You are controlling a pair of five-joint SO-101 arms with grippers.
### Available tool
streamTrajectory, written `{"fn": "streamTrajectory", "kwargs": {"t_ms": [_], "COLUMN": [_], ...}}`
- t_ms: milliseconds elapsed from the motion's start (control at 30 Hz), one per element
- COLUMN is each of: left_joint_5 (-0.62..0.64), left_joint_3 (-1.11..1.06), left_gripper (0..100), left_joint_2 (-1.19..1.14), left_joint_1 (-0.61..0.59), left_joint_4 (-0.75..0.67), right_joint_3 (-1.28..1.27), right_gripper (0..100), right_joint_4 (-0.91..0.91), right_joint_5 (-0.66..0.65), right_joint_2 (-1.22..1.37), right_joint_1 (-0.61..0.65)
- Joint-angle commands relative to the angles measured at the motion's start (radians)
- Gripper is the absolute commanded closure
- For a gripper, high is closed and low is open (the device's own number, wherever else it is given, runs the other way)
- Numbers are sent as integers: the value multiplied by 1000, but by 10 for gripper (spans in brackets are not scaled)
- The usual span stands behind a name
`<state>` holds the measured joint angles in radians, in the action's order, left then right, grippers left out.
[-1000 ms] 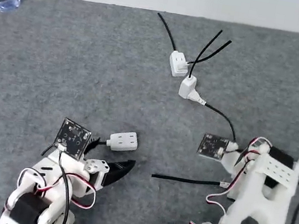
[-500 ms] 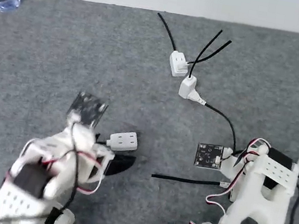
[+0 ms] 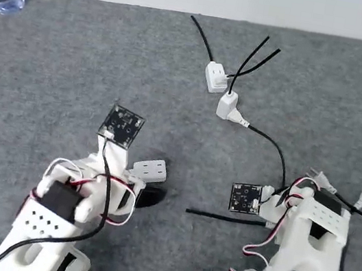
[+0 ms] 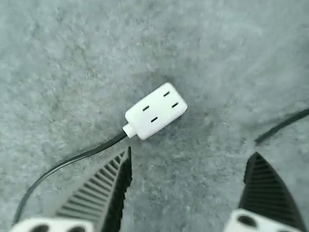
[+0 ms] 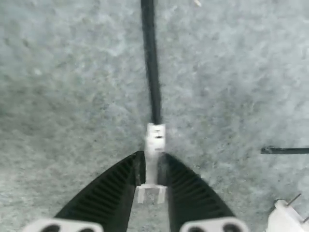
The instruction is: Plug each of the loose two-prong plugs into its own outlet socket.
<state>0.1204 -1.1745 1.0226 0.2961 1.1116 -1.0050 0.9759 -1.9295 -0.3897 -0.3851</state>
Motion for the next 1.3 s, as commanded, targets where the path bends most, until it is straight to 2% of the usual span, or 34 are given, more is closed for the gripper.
{"fn": "streamTrajectory", "kwargs": {"t_ms": [0,100,167,300,367,467,567,700,900,1167,1267], "left_joint_5": [5,5,5,9,11,26,29,32,34,34,32], "left_joint_3": [-108,-165,-171,-170,-154,-120,-101,-104,-134,-137,-137], "left_gripper": [648,648,648,648,648,648,647,600,543,542,542], "left_joint_2": [2,0,-3,2,2,-2,-5,-5,-3,-3,-3], "left_joint_1": [-48,-107,-143,-175,-170,-144,-60,34,32,31,3], "left_joint_4": [-175,-261,-270,-272,-272,-267,-267,-267,-221,-209,-216], "right_joint_3": [-20,-23,-23,-5,17,20,-5,-26,-46,-83,-71], "right_gripper": [993,989,989,983,974,907,857,856,856,857,916], "right_joint_4": [-1,-1,-1,-4,-1,-1,-1,-10,-15,-186,-217], "right_joint_5": [-11,-11,3,110,155,181,181,166,109,109,109], "right_joint_2": [4,4,2,-10,-16,-59,-81,-79,-79,33,114], "right_joint_1": [-13,-15,-15,-8,10,15,16,16,16,10,15]}}
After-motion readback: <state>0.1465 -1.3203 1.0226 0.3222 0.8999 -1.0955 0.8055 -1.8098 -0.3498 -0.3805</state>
